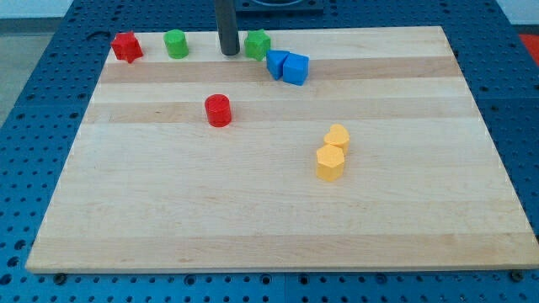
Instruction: Slide the green star above the blue triangle
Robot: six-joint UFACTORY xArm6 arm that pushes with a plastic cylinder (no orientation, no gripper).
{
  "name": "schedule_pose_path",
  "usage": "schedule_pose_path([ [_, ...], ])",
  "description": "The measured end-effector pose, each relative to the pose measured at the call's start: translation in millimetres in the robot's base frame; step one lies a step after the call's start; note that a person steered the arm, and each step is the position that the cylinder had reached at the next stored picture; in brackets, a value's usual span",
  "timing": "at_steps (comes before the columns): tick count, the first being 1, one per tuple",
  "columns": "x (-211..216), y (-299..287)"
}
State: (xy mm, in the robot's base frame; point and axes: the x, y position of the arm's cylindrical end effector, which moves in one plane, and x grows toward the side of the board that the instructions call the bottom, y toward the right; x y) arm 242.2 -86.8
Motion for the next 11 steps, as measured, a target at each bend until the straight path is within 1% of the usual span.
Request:
schedule_pose_path([
  [2, 0, 30],
  [5, 0, 40],
  [8, 0, 63],
  [11, 10, 62],
])
